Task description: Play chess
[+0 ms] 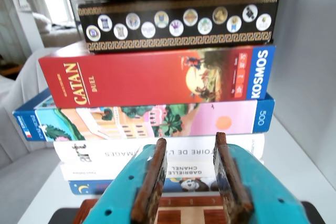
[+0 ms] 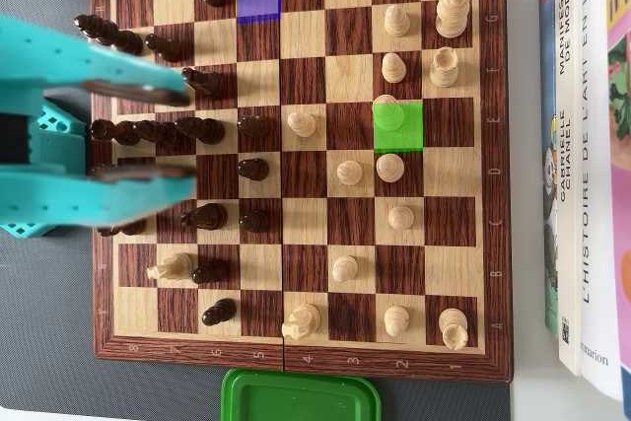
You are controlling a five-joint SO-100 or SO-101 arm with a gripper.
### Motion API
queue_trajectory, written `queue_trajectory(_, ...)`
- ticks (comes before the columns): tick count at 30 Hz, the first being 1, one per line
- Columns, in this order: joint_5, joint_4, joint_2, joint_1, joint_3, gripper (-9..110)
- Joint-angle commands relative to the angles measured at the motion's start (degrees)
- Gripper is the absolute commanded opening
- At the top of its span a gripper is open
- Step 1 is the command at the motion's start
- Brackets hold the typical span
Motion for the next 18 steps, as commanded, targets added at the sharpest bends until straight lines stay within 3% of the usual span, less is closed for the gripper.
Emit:
queue_trajectory(1, -0.35, -7.12, 3.25, 0.62, 2.55, 14)
queue_trajectory(18, -4.83, -31.03, 19.25, 5.10, 18.90, 14)
